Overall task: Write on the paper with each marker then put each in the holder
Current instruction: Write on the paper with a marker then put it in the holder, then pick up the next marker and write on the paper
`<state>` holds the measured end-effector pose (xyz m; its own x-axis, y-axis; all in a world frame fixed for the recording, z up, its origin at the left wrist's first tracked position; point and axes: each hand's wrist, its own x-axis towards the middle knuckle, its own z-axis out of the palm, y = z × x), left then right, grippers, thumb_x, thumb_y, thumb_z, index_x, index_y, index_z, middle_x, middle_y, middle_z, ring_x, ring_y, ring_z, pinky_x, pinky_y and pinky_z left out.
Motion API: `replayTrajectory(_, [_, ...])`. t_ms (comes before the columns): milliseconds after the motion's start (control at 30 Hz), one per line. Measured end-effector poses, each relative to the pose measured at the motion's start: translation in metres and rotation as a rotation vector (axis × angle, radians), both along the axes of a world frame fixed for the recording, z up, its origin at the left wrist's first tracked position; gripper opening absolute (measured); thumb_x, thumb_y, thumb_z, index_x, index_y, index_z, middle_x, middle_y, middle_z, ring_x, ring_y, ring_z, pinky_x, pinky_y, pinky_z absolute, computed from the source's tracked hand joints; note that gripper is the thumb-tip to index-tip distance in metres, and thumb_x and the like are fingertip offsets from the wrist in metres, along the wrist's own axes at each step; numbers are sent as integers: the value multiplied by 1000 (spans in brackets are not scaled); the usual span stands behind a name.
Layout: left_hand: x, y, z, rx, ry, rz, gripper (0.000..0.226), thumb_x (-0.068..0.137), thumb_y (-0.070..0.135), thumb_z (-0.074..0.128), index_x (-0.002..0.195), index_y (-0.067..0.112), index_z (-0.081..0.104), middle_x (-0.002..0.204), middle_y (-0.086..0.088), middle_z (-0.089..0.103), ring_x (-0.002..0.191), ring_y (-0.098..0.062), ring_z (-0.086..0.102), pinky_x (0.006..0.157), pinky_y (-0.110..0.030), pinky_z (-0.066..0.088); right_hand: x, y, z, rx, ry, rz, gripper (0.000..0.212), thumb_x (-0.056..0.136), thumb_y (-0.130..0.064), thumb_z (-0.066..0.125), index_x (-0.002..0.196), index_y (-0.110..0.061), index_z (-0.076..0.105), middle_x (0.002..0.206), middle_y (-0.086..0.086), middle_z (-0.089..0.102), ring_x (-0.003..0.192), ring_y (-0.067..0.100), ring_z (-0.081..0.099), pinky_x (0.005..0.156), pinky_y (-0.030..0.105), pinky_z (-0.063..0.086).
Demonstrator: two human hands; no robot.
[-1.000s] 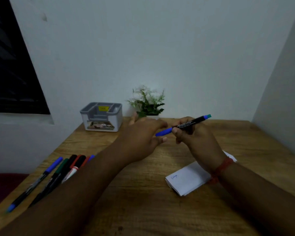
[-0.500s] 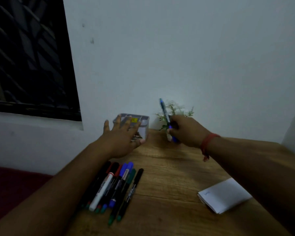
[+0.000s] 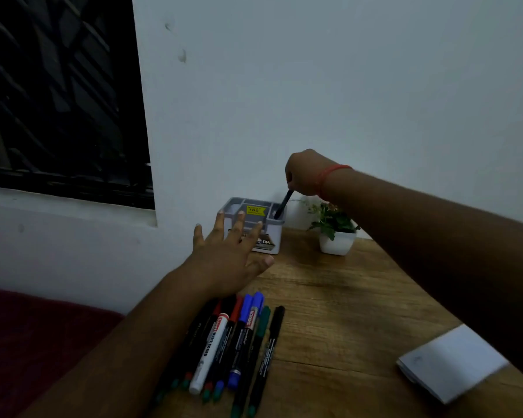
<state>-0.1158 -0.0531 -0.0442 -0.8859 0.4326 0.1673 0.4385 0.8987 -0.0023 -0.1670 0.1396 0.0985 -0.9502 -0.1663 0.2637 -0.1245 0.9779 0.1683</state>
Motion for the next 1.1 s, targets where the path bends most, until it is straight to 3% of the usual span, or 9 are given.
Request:
replayTrajectory(200, [-1,2,-5,-5,1,-35,91,61,88,-16,141,47,-30,156,3,-33,142,-31,-34,109,-65,-16,-34,-15,-12,16,-71,3,26,94,2,54,115,2,70,117,20,72,111,35,67,92,38,56])
replayTrajectory(367, [0,1,-3,-20,-21,-15,80,62,86,-13,130,51,-35,157,2,-31,142,-31,-34,110,-66,-14,-51,-19,-24,7,-87,-14,21,92,1,63,113,2,65,116,22,68,110,36,66,74,32,47])
replayTrajectory(533, [-2,1,-3,-43,-22,-12,89,67,85,-7,145,47,-25,159,1,-29,143,-31,-33,110,-67,-13,-58,-13,-33,25,67,56,41,94,-13,69,127,0,49,123,24,59,111,40,61,80,39,46])
replayTrajectory(667, [-4,-1,-4,-43,-45,-13,88,69,85,-5,147,46,-23,160,1,-28,143,-31,-33,110,-67,-13,-46,-9,-28,116,225,109,45,96,-29,68,131,-8,50,126,17,57,114,38,58,90,46,50])
replayTrajectory(800, [-2,0,-4,-55,-66,-32,90,68,85,-5,148,46,-18,162,1,-24,144,-31,-31,110,-65,-15,-4,-2,-16,-14,369,244,46,97,-34,66,135,-11,53,133,13,56,115,33,58,94,46,51])
replayTrajectory(900, [6,3,3,-53,-112,-107,91,69,84,-1,152,46,-6,163,2,-19,146,-31,-25,113,-65,-12,53,15,-25,-168,424,385,44,98,-37,65,133,-13,56,129,8,59,111,26,61,90,40,52])
replayTrajectory(967, [15,8,11,-14,-161,-198,85,77,82,9,152,44,21,166,4,-6,149,-27,-18,115,-65,-7,100,34,-41,-229,426,442,42,98,-41,62,130,-15,57,125,5,60,104,19,63,85,35,53])
replayTrajectory(1033, [27,16,17,58,-182,-286,60,89,76,30,127,38,57,161,5,23,150,-19,2,116,-62,-1,143,59,-60,-260,402,434,40,98,-45,58,129,-19,55,121,-1,60,99,12,61,80,32,54])
replayTrajectory(1100, [35,23,19,93,-115,-366,40,88,68,48,96,32,65,136,9,47,136,-17,29,115,-58,12,176,88,-79,-283,352,371,41,98,-50,53,129,-22,53,120,-5,59,97,7,60,76,29,54])
